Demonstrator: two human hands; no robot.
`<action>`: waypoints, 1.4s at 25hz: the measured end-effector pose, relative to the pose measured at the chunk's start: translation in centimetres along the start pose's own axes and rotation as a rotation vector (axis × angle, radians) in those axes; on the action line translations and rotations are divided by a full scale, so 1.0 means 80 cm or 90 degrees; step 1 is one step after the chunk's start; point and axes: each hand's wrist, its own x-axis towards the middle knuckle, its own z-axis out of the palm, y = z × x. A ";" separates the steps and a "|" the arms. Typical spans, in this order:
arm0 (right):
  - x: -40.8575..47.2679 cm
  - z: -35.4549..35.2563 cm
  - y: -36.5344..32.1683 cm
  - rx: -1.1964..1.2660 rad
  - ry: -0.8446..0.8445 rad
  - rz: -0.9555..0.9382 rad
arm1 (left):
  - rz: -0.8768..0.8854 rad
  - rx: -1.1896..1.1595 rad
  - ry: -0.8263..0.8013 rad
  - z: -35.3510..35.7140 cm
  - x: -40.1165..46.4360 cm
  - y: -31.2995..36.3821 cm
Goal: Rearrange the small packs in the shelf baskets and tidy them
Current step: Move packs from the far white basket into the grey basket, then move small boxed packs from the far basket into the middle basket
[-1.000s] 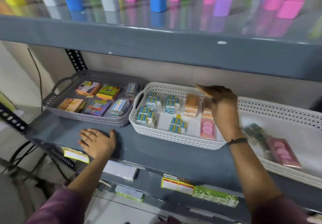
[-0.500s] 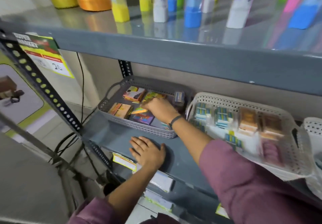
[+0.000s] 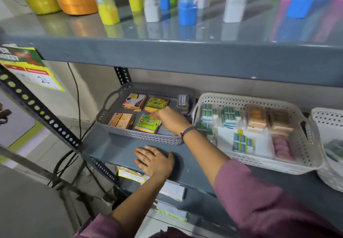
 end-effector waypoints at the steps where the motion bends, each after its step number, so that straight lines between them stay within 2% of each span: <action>1: -0.022 -0.011 0.008 0.022 0.048 0.011 | 0.001 -0.001 0.012 0.001 -0.002 0.001; 4: -0.099 -0.038 0.045 0.120 0.187 0.072 | 0.048 -0.021 0.090 0.013 -0.015 0.001; 7: -0.198 -0.062 0.108 0.155 0.260 0.180 | 0.144 -0.032 0.125 0.047 -0.063 0.027; 11: -0.313 -0.090 0.196 0.110 0.349 0.326 | 0.214 -0.005 0.091 0.095 -0.130 0.076; 14: -0.388 -0.106 0.252 0.045 0.423 0.441 | 0.249 0.095 0.132 0.117 -0.154 0.090; 16: -0.424 -0.114 0.287 -0.021 0.417 0.557 | 0.261 0.120 0.164 0.122 -0.158 0.091; 19: -0.449 -0.114 0.321 -0.051 0.288 0.732 | 0.259 0.117 0.157 0.121 -0.158 0.092; 21: -0.455 -0.110 0.333 -0.028 0.221 0.782 | 0.257 0.120 0.153 0.120 -0.159 0.094; 25: -0.457 -0.116 0.336 0.048 0.287 0.778 | 0.249 0.135 0.142 0.119 -0.159 0.093; 29: -0.418 -0.135 0.294 0.066 0.439 0.634 | 0.247 0.135 0.144 0.120 -0.157 0.093; 31: -0.380 -0.139 0.268 0.059 0.421 0.562 | 0.248 0.138 0.145 0.121 -0.158 0.093; 35: -0.315 -0.111 0.239 -0.004 0.271 0.496 | 0.246 0.141 0.150 0.121 -0.157 0.092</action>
